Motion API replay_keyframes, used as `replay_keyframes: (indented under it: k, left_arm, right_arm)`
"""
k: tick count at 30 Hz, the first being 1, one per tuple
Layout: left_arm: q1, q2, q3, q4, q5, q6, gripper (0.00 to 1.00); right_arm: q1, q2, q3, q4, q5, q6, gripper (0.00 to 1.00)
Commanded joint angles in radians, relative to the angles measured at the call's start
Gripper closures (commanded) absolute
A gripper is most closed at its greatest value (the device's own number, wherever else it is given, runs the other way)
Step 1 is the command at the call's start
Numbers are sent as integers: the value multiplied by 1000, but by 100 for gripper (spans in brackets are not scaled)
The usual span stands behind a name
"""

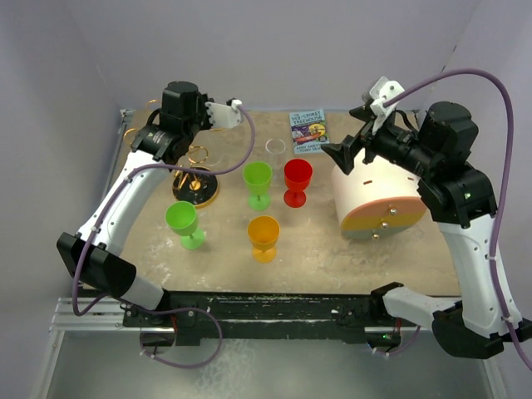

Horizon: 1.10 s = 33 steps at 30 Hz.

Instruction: Place the wine glass upside down on the wine glass rack

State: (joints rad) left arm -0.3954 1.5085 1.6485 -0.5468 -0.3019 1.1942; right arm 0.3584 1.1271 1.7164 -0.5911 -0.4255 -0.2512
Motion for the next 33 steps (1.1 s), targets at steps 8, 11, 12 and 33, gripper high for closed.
replay_keyframes:
  k: [8, 11, 12, 33]
  left_arm:
    - [-3, 44, 77, -9, -102, 15, 100]
    - [-2, 72, 96, -4, -123, 18, 100]
    - [-2, 79, 105, -4, -126, 18, 100]
    - [7, 245, 269, -34, -150, 28, 97]
  right_arm:
    - [-49, -29, -2, 51, -89, 54, 0]
    - [-53, -32, -3, 52, -97, 56, 0]
    - [-53, -32, -3, 53, -98, 56, 0]
    - [-55, -20, -3, 51, -145, 55, 0]
